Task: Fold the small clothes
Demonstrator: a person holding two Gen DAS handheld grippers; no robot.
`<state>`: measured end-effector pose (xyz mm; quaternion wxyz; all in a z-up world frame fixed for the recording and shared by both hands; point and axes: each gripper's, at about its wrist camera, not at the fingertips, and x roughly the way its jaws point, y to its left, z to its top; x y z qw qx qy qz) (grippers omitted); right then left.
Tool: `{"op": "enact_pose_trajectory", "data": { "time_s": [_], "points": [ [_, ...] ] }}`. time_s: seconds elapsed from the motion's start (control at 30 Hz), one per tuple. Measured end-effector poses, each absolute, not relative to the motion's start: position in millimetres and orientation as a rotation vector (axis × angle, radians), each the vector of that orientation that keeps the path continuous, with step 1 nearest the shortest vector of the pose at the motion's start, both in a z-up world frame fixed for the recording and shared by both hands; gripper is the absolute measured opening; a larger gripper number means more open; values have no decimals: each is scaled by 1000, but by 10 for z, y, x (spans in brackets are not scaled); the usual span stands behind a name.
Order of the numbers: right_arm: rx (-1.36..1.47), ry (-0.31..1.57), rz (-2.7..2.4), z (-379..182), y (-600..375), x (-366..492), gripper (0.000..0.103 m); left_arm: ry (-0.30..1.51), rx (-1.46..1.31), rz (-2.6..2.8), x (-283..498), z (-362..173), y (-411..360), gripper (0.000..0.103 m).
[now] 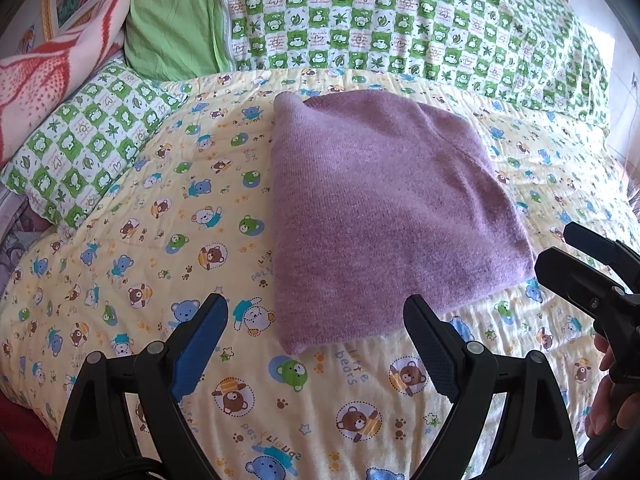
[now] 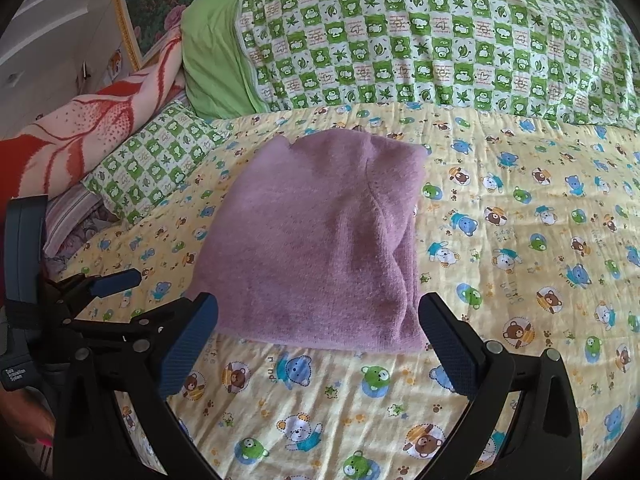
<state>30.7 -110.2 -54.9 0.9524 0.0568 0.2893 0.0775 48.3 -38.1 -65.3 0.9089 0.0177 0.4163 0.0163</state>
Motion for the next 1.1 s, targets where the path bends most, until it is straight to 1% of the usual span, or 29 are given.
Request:
{"op": "enact_pose_trajectory", "data": {
  "time_s": [1.1],
  "points": [
    [128,586,155,-488,-1205,416,100,864,27,67,603,-643,-397,90]
  ]
}}
